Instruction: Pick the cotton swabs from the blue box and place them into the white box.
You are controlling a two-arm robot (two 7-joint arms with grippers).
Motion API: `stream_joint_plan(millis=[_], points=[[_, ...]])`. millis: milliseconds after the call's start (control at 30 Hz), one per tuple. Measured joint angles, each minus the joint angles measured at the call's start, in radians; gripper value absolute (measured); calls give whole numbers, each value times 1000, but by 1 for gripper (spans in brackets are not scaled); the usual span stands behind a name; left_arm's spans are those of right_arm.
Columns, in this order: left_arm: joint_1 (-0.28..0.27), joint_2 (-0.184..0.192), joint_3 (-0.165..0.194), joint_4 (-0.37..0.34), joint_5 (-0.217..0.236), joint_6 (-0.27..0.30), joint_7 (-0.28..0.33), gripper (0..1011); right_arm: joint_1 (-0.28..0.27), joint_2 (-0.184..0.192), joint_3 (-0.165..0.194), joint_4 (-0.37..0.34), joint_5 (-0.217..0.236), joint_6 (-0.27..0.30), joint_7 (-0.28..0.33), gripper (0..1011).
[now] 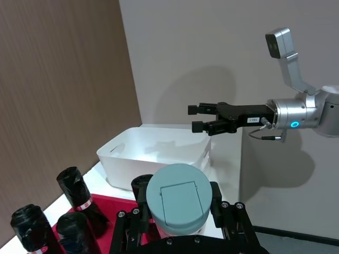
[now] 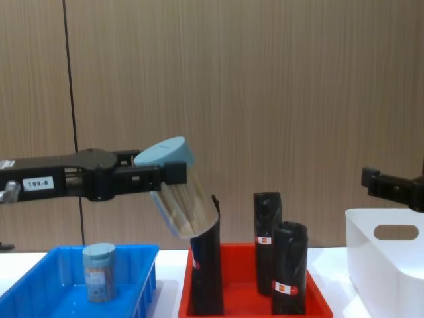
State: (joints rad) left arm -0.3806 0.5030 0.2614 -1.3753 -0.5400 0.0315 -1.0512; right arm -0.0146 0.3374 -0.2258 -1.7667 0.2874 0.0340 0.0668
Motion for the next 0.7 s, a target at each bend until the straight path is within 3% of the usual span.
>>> stream_joint_plan(millis=[700], points=[[-4, -1, 14, 4, 9, 3, -26, 660, -2, 4, 1, -5, -1, -2, 21, 1002]])
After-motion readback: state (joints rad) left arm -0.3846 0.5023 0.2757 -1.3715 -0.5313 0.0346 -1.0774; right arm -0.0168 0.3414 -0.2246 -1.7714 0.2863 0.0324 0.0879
